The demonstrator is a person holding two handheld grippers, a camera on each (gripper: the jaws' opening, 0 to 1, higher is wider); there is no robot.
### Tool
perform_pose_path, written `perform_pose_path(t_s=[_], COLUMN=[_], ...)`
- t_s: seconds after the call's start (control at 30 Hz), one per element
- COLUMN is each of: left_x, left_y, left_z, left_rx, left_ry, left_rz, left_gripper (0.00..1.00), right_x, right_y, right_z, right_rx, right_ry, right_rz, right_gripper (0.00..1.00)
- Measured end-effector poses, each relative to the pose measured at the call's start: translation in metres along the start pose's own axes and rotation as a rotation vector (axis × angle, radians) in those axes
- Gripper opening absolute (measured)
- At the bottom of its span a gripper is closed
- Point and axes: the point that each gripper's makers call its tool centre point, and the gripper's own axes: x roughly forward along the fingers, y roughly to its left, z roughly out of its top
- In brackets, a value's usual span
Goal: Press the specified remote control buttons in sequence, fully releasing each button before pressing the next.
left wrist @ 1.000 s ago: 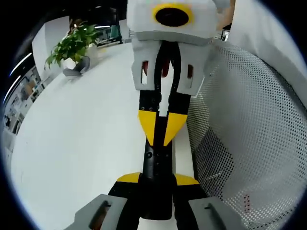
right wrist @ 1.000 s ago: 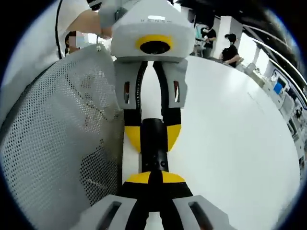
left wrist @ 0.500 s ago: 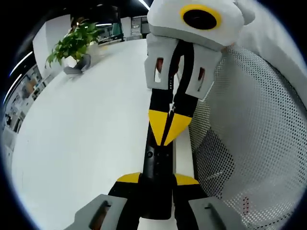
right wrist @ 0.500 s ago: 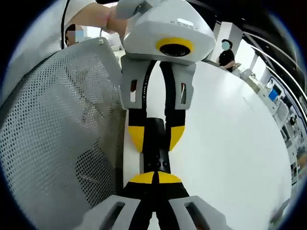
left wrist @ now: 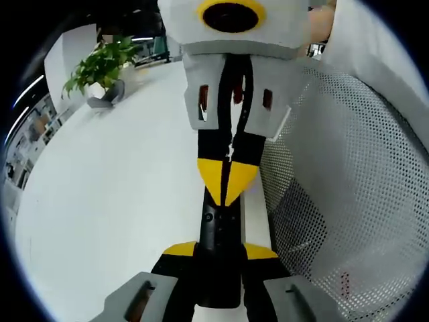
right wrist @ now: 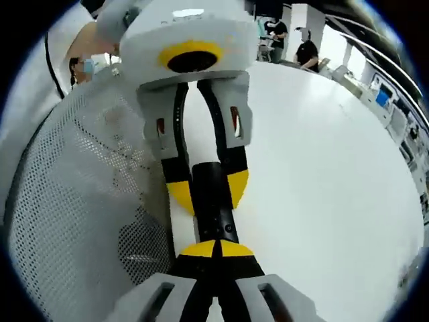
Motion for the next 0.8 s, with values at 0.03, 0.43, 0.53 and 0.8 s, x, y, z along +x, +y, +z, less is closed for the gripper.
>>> perform_pose_path(t_s=[0.03,0.43,0.53,0.8], left_x=[0.0001,0.0007,0.0006,0.0011], left_y=[0.0001,-0.0001,-0.0002,-0.0006], left_z=[0.0000,-0.0003,-0.0006,-0.0006], left_rx=[-0.004,-0.006,-0.001,0.021], left_ry=[0.000,0.005,-0.004,0.019], left_rz=[0.002,0.011,0.009,-0.003], left_gripper=[0.24,0.24,0.24,0.24], right_x=[-0.0013,-0.0044,-0.0028,-0.0017], right_y=[-0.0001,-0.0014,-0.0024,-0.0020], right_z=[-0.0007,-0.0085,-0.0084,-0.0100], right_rx=[0.036,0.019,0.036,-0.036], right_ry=[-0.003,0.095,0.152,0.213], right_rz=[0.015,-0.012,-0.028,-0.051], right_gripper=[0.00,0.00,0.00,0.00])
